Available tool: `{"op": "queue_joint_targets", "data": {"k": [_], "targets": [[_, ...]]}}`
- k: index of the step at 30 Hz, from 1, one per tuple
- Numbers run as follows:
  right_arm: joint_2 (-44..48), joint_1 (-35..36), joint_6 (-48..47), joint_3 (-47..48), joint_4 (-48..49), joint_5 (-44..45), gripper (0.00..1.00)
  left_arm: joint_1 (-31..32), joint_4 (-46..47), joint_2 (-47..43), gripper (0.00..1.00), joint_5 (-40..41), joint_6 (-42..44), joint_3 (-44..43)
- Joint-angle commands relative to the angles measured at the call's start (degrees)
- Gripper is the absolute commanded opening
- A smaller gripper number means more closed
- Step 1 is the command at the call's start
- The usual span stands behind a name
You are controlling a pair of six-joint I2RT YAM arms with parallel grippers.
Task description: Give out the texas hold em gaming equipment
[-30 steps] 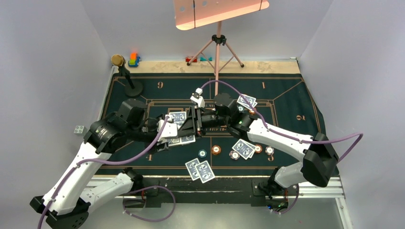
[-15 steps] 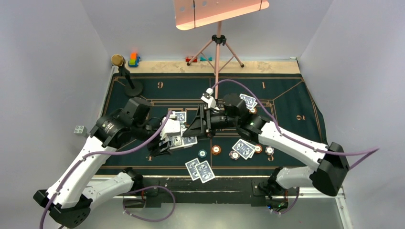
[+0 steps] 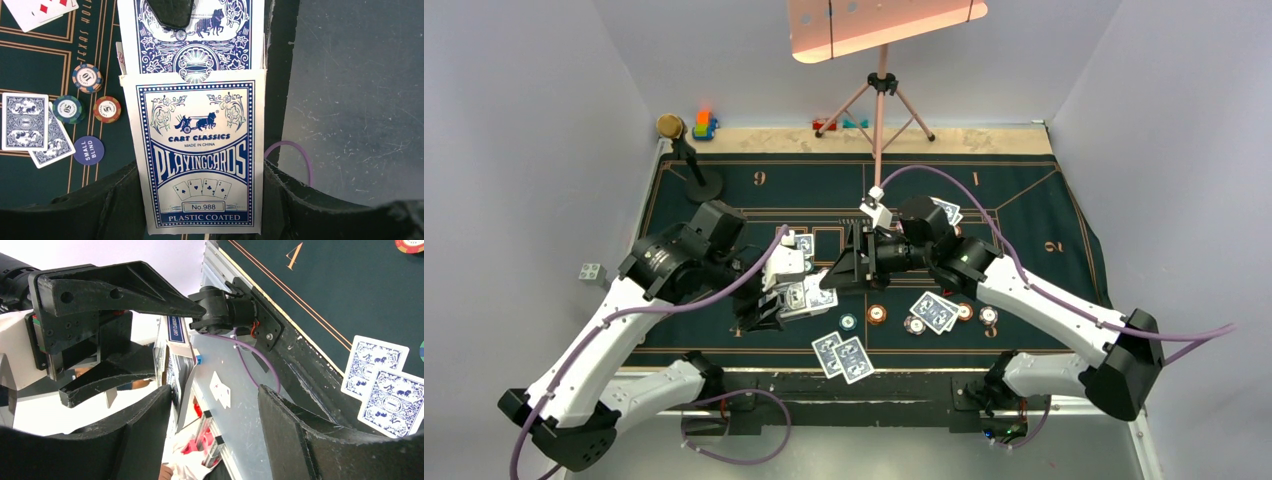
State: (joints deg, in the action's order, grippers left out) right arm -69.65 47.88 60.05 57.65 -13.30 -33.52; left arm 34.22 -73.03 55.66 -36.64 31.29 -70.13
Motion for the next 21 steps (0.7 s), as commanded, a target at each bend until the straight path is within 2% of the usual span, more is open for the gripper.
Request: {"op": "queue_joint_targets", "data": {"k": [1, 7, 21], "targets": [[-0.09, 0.11, -1.60, 2.60, -0.70, 0.34, 0.66, 0.21, 1.14, 0.29, 0.60, -1.73, -1.32, -2.64], [0.97, 0.11, -0.52, 1.34, 0.28, -0.32, 0.59, 0.16, 1.15, 1.21, 0.60, -0.27, -1.00, -2.44], [-2.23, 0.64, 2.90, 0.60, 7.77, -4.01, 0.60, 0.21, 1.13, 2.92, 0.59, 3.31, -1.11, -4.25]]}}
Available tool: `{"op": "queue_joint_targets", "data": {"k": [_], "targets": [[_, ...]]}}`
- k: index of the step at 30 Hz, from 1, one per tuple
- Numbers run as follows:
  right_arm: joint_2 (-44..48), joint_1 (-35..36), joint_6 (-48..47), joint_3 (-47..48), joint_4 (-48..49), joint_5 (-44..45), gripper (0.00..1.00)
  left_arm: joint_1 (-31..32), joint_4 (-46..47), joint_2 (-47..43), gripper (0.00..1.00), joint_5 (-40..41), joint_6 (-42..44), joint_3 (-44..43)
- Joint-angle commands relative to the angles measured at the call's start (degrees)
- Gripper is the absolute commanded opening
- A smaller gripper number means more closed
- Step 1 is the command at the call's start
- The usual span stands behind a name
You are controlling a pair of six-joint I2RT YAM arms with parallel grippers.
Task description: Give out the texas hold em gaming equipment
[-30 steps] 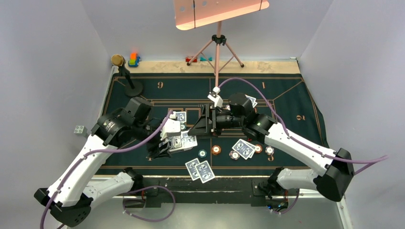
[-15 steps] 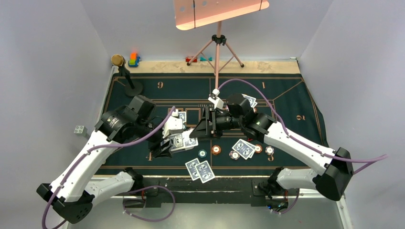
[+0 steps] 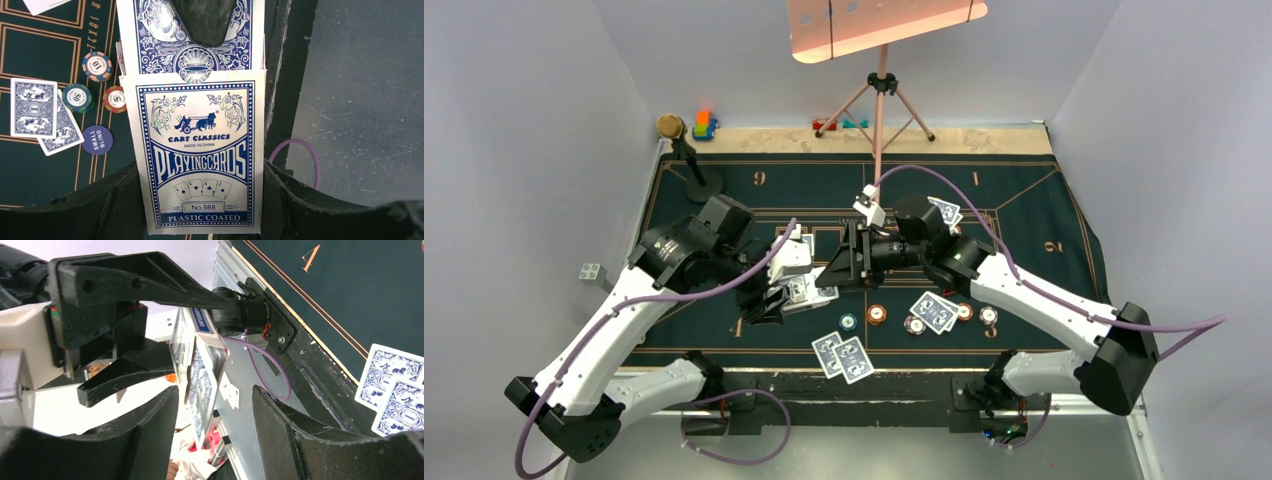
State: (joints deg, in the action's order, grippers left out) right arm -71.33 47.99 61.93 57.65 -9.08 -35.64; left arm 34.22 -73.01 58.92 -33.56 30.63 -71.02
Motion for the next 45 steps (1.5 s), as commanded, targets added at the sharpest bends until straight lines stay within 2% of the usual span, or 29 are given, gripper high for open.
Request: {"op": "queue_joint_targets", "data": {"k": [1, 23, 32, 42, 45], "targets": [[-0.78, 0.55, 1.02, 0.53, 3.52, -2.05, 0.58, 0.21, 1.15, -0.30, 0.59, 0.16, -0.55, -3.55], [3.48, -1.94, -4.10, 2.03, -7.69, 0.99, 0.28, 0.24, 2.30, -3.23, 0.55, -2.08, -1.52, -1.55], [6.07, -5.29, -8.57, 6.51, -16.09, 3.15, 0.20, 0.23, 2.50, -3.98, 0.54, -2.62, -1.97, 0.24], [5.70, -6.22, -13.94, 13.52, -25.44, 7.94, 0.00, 0.22, 2.17, -4.02, 0.53, -2.65, -2.24, 0.66], [5.40, -6.77, -17.31, 17.92, -30.38, 10.92, 0.00, 0.20, 2.17, -4.14, 0.53, -2.48, -2.20, 0.95]]}}
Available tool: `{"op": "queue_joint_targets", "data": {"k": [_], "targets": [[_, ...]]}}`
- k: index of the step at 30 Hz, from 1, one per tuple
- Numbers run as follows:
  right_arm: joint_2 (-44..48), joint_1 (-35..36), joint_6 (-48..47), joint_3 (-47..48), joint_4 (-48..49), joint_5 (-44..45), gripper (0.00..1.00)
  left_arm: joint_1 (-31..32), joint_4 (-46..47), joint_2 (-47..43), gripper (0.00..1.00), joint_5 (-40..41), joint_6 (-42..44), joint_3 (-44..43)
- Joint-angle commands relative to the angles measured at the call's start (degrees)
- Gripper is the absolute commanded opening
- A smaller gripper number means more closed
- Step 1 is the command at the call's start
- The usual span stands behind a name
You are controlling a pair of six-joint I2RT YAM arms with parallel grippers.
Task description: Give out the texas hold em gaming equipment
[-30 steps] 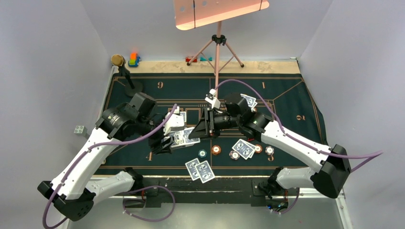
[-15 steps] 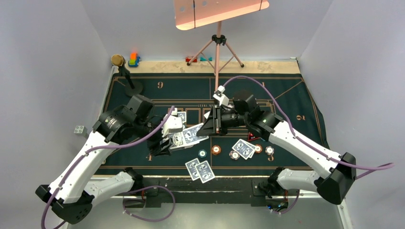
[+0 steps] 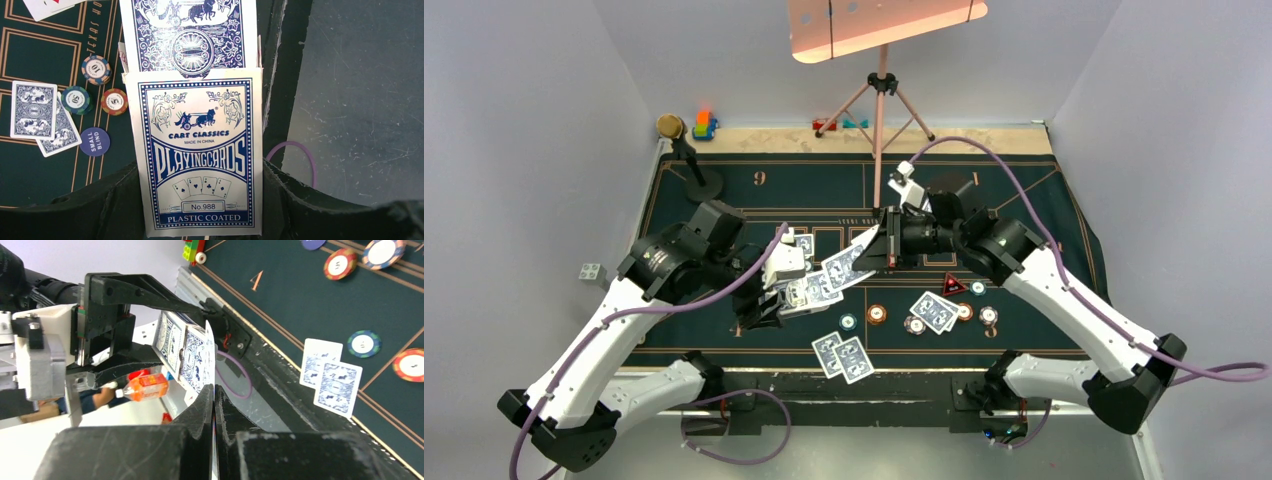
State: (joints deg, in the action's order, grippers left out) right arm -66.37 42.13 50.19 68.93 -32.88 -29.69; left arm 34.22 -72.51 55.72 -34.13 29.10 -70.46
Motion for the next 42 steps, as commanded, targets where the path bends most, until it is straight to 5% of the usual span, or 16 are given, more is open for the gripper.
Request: {"op": "queue_joint_targets", "data": {"k": [1, 12, 26, 36, 39, 42], "targets": [[0.38, -1.12, -6.76, 8.17, -8.36, 6.46, 0.00, 0.17, 1.66, -1.09, 0.53, -1.79, -0.61, 0.48], [-9.95, -1.88, -17.52, 16.85, -23.30, 32.52, 0.00, 0.16, -0.58, -2.31, 0.52, -1.74, -0.09, 0.15], [-45.38, 3.57, -14.82, 33.04, -37.11, 71.46, 0.00, 0.11, -2.62, -4.58, 0.51, -2.33, 0.69, -0.12], [-60.64, 5.16, -16.14, 40.10, -36.54, 73.85, 0.00, 0.12, -2.53, -3.85, 0.49, -1.94, 0.45, -1.48], [-61.76, 5.44, -17.01, 39.52, -34.94, 71.56, 0.08, 0.13, -2.42, -3.65, 0.49, -1.66, 0.34, -1.78], [-61.06, 6.47, -18.67, 37.44, -31.23, 67.52, 0.31, 0.14, -2.09, -3.29, 0.49, -1.39, 0.10, -1.88]]}}
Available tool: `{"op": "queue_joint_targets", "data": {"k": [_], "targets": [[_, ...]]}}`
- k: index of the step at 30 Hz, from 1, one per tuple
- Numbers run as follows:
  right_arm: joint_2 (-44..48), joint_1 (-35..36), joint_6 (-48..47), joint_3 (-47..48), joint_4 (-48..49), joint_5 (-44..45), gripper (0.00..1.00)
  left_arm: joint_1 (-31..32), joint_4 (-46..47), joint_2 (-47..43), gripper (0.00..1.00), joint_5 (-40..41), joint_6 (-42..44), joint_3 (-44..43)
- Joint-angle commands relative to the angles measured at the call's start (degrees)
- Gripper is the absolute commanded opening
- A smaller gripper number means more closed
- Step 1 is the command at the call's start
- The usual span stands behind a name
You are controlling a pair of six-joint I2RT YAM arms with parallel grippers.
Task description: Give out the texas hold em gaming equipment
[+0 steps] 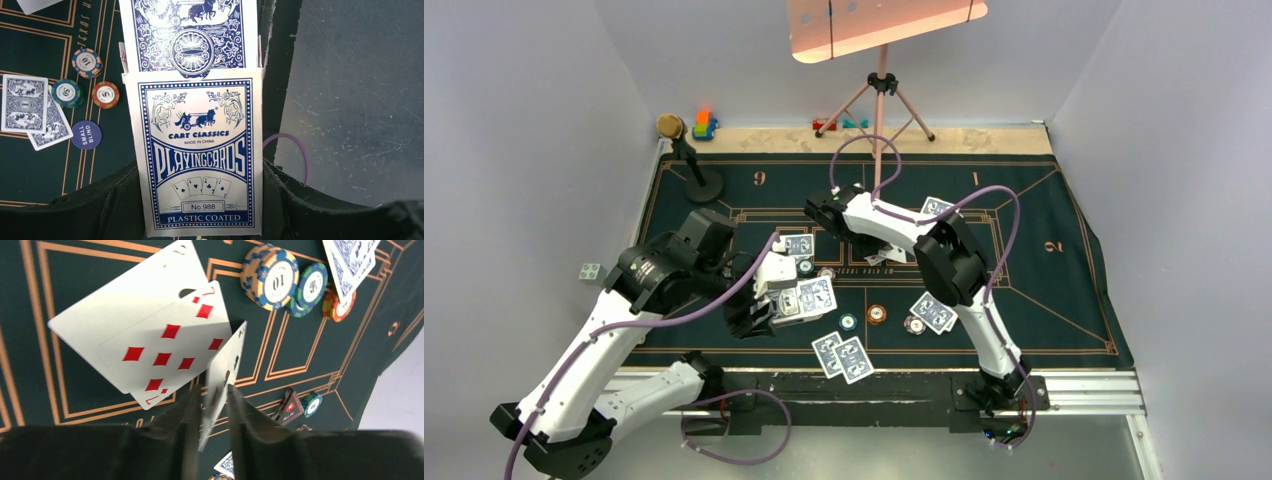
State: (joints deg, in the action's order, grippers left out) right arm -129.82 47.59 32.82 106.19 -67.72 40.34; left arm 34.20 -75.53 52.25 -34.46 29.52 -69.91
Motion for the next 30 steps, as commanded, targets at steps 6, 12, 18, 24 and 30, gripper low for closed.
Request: {"op": "queue_joint_targets", "data": {"k": [6, 12, 18, 24, 30], "targets": [[3.37, 2.23, -2.39, -2.42, 9.66, -10.46, 0.42, 0.17, 1.37, 0.62, 0.48, -0.79, -0.69, -2.68], [5.46, 2.33, -2.51, -3.64, 11.88, -16.11, 0.46, 0.10, 1.56, 0.53, 0.48, -0.35, -0.77, -2.54], [15.86, 0.92, -2.63, -2.34, 11.95, -19.59, 0.49, 0.17, 2.22, 0.23, 0.48, -0.50, -1.20, -1.99], [32.86, -2.81, -2.37, -4.99, 13.79, -30.32, 0.57, 0.09, 2.13, -0.04, 0.44, 0.14, -0.14, -0.84], [52.45, -4.81, 0.46, -21.09, 26.99, -53.02, 0.79, 0.14, 4.32, -1.26, 0.39, 1.58, 1.05, 2.37]]}}
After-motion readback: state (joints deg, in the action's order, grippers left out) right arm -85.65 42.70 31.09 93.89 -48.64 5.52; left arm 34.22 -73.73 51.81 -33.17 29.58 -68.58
